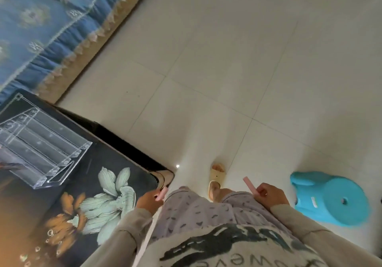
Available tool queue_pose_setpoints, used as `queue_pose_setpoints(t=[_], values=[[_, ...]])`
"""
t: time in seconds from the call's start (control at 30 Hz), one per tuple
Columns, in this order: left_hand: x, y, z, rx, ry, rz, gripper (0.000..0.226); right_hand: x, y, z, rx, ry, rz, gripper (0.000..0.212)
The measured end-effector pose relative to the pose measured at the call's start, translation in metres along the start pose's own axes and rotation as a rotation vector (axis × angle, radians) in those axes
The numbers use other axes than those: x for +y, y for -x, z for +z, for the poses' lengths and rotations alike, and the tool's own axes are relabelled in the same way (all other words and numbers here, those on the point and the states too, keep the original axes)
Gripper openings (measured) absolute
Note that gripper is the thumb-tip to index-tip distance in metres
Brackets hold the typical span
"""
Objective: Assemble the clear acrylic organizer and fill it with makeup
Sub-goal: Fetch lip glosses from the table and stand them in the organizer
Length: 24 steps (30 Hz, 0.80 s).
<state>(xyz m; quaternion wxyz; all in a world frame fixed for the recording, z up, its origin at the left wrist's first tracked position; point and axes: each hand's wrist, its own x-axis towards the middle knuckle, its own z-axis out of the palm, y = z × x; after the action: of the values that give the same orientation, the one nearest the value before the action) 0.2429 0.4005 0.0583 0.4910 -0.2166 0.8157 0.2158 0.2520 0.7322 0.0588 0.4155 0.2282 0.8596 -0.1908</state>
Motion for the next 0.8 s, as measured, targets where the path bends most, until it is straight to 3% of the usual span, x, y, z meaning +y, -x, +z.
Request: queue_pose_setpoints(t=[0.27,0.43,0.53,0.67,0.8], values=[[0.047,-0.003,0.006,0.09,0.326,-0.19,0.03,-0.036,-0.065,-0.077,-0.079,0.161,-0.193,0.013],[0.06,-0.019,-0.014,0.071,0.302,-0.199,0.018,-0.08,-0.103,-0.111,-0.103,0.243,-0.253,0.014],[0.07,-0.032,-0.038,0.034,0.273,-0.211,0.028,-0.106,-0.125,-0.13,-0.085,0.229,-0.246,0.015],[0.081,-0.051,-0.083,0.053,0.294,-0.18,0.014,-0.148,-0.153,-0.152,-0.08,0.251,-0.225,0.015],[0.086,-0.069,-0.139,0.141,0.417,-0.191,0.028,-0.193,-0.172,-0.166,-0.046,0.232,-0.246,0.018]])
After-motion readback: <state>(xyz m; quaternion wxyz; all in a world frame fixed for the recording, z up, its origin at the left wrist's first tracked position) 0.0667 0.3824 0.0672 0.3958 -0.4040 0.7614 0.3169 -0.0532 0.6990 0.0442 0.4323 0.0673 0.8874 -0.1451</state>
